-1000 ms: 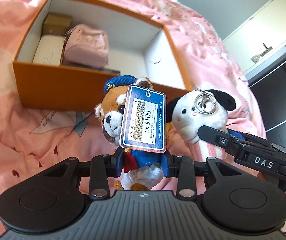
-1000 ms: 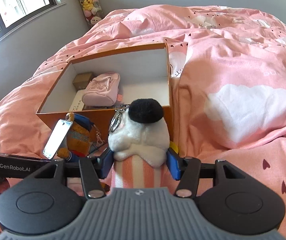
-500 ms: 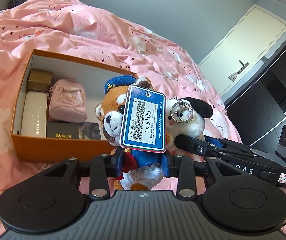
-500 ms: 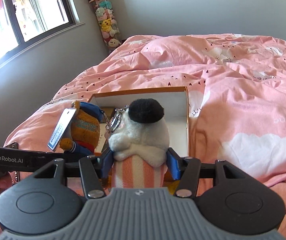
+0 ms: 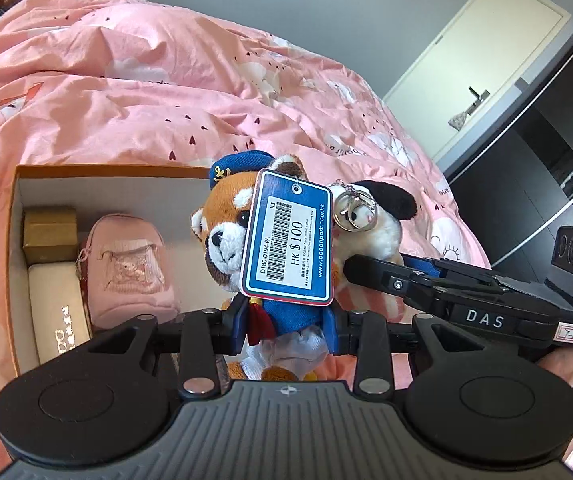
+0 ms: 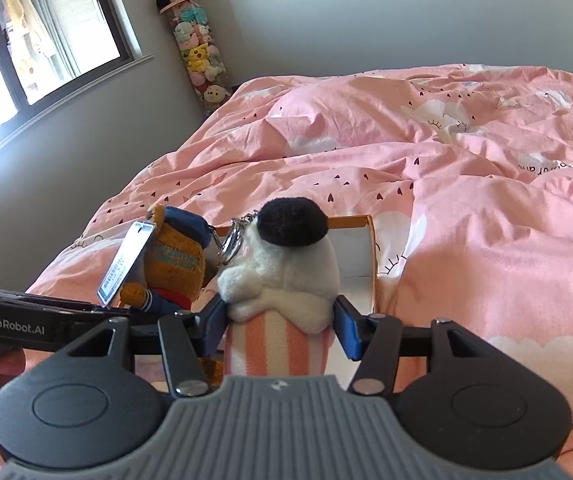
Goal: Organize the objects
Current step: 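Lower the bear keychain with the left tool while the right tool lowers the dog plush into the box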
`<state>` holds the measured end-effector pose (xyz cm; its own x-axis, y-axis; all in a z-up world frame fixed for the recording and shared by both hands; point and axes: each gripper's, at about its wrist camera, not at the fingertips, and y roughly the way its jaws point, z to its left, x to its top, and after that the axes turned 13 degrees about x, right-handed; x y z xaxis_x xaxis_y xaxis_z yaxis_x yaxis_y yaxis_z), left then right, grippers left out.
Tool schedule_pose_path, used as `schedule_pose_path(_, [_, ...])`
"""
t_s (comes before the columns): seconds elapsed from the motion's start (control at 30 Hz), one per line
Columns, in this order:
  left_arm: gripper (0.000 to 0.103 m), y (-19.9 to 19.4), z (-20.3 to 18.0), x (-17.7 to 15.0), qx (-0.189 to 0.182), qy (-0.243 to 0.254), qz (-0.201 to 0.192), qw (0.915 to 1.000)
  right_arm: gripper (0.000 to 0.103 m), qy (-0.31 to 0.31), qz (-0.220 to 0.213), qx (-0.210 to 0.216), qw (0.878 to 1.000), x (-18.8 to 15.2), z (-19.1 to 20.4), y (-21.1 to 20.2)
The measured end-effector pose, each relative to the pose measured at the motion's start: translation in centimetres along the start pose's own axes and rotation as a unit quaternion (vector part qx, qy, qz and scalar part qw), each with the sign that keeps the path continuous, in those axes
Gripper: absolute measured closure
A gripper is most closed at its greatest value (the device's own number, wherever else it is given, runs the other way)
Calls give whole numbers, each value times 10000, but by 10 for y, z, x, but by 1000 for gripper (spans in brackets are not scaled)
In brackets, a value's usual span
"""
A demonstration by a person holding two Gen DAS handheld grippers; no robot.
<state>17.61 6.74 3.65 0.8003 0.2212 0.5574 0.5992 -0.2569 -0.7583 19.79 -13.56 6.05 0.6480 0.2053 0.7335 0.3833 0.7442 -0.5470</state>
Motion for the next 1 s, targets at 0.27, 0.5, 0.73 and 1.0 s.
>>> schedule_pose_path(0.27, [62,65,10,27,92,103,426,9990,45,436,423,-212,9979,19,-39,62])
schedule_pose_path(0.5, [62,110,29,34,66,-16,777,9970,45,575,878,-488,9933,26,-59,109])
schedule_pose_path(0.73, [61,131,51,38,-34,-307,1041,9941,45,100,1094,-745,9912,30,-58,138])
schedule_pose_path(1.0, [57,140,57,28,138,-177,989,9948,42,-877,1428,-928,9815,33,-51,161])
